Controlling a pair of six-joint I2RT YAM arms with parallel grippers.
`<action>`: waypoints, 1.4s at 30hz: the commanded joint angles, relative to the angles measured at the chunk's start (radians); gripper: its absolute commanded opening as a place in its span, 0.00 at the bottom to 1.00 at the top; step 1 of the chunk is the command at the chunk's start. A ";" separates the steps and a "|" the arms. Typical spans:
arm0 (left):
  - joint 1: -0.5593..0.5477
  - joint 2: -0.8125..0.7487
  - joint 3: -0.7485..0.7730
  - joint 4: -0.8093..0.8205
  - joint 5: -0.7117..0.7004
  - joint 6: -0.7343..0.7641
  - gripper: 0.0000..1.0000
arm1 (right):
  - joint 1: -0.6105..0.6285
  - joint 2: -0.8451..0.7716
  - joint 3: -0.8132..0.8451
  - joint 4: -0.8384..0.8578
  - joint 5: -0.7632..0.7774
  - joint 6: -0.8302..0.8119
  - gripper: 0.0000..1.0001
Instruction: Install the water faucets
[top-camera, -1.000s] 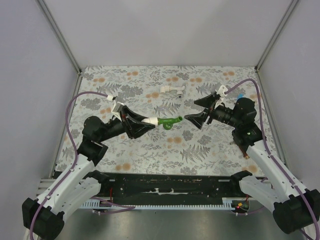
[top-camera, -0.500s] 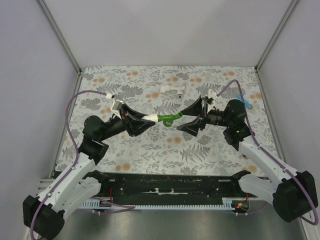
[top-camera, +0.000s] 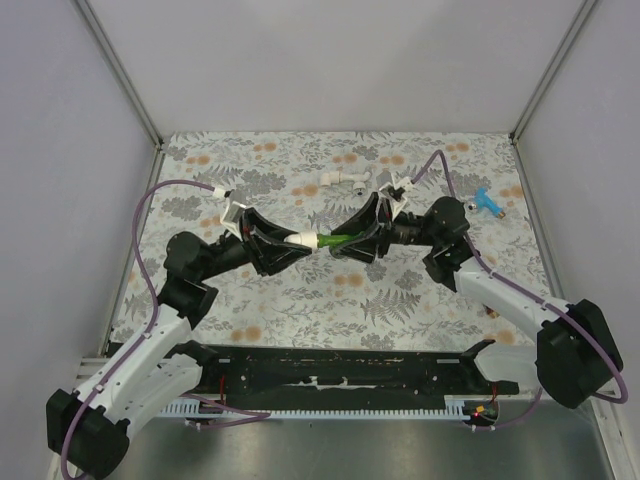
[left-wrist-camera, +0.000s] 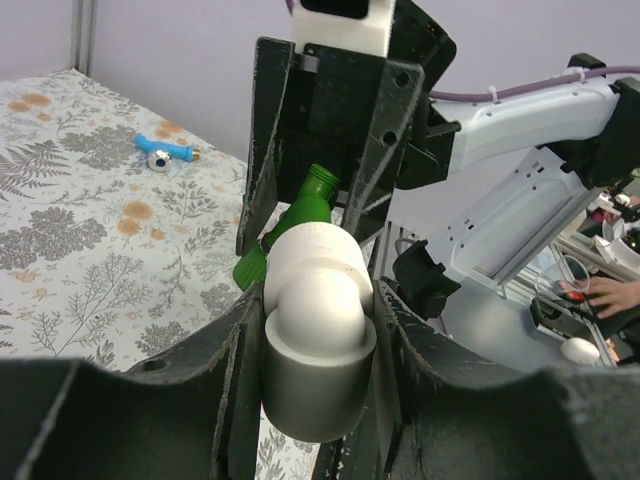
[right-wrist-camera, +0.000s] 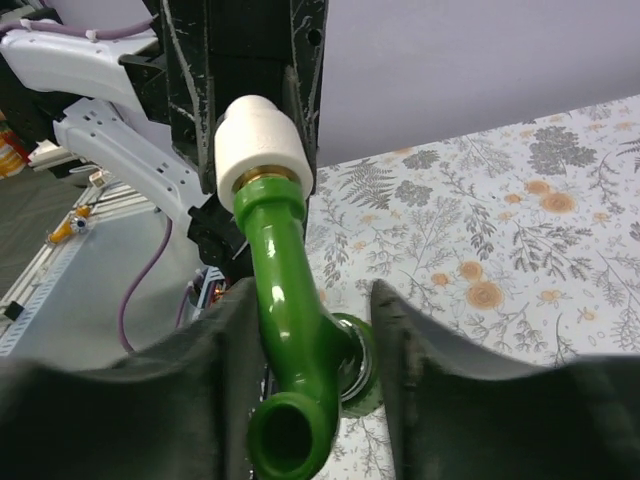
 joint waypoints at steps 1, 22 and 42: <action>0.003 -0.014 0.071 0.016 0.073 0.151 0.02 | 0.005 0.048 0.050 0.137 -0.019 0.182 0.42; 0.003 -0.042 0.299 -0.671 -0.228 0.403 0.65 | -0.006 0.048 0.208 -0.414 0.058 -0.007 0.00; 0.006 0.011 0.252 -0.824 -0.630 -0.473 0.93 | 0.139 0.044 0.197 -0.534 0.502 -0.509 0.00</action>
